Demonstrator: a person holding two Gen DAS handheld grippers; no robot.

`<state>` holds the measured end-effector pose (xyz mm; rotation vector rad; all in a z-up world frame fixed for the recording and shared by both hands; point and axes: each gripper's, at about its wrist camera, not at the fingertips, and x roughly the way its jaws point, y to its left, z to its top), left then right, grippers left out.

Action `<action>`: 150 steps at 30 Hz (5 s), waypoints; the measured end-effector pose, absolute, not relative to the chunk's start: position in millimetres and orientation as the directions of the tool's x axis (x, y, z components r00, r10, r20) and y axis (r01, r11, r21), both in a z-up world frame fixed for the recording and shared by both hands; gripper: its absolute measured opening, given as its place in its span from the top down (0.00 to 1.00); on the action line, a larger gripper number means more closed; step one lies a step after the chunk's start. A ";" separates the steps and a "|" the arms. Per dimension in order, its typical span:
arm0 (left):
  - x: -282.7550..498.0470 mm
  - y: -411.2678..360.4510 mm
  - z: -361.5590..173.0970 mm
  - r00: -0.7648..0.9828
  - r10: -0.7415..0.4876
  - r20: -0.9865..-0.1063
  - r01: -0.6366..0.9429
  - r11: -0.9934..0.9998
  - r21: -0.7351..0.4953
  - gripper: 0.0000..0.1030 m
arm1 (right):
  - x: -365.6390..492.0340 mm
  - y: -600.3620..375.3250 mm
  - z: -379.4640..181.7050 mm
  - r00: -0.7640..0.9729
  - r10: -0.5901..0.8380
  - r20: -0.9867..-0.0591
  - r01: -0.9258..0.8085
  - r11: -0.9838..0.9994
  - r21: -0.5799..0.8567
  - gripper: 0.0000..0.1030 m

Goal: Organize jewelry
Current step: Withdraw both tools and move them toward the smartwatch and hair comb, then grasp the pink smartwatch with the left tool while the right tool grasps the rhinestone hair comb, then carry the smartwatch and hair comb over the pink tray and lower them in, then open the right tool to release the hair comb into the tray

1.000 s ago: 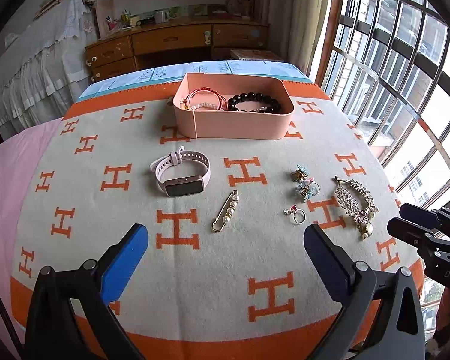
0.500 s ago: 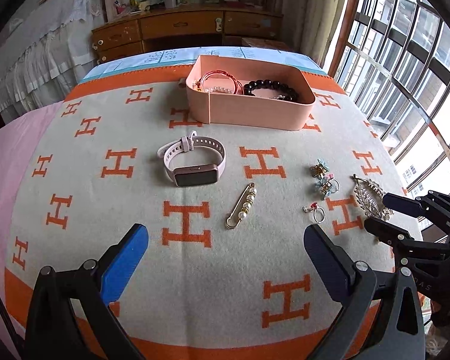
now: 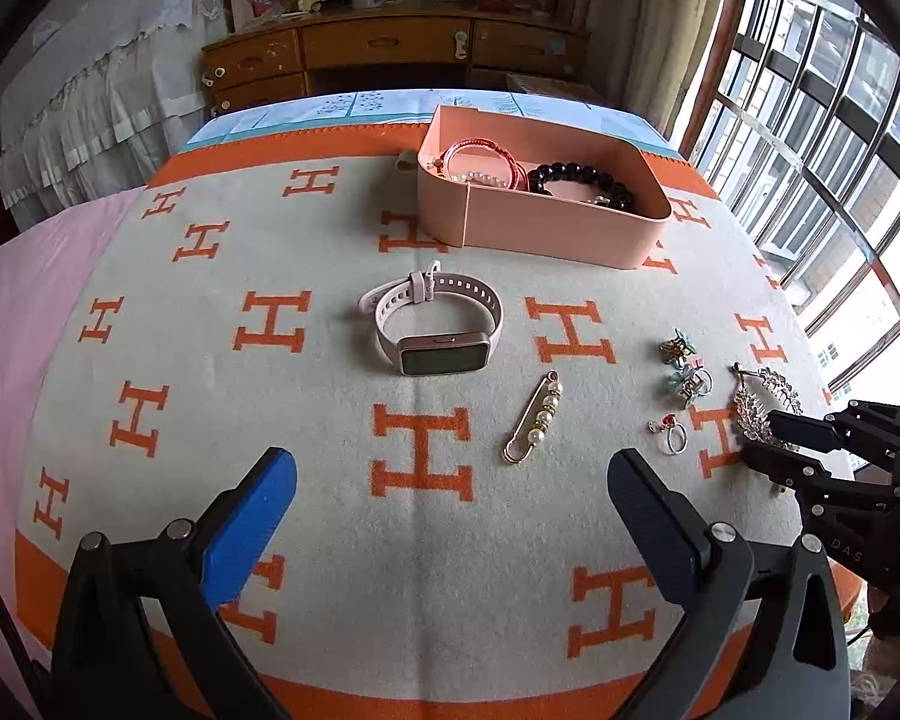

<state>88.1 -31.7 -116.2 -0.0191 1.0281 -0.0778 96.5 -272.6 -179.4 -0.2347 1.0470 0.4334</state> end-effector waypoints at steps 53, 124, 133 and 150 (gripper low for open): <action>194.6 -16.8 -132.6 0.406 -0.104 -0.908 0.158 0.987 -0.043 0.96 | 90.2 -268.3 -136.9 0.470 0.384 -0.795 -0.392 0.898 0.201 0.75; 246.0 -41.0 -61.8 0.680 -0.024 -0.733 0.095 0.994 0.056 0.20 | 239.5 -239.4 -71.1 0.608 0.365 -0.705 -0.241 0.931 0.274 0.74; 213.2 24.4 -64.8 0.675 0.045 -0.737 -0.069 0.998 -0.002 0.19 | 260.4 -225.2 -77.5 0.561 0.380 -0.736 -0.241 0.925 0.294 0.75; 197.4 31.6 -84.7 0.640 0.046 -0.767 -0.080 0.997 -0.008 0.19 | 307.8 -185.8 -154.6 0.305 0.314 -0.899 -0.206 0.943 0.260 0.74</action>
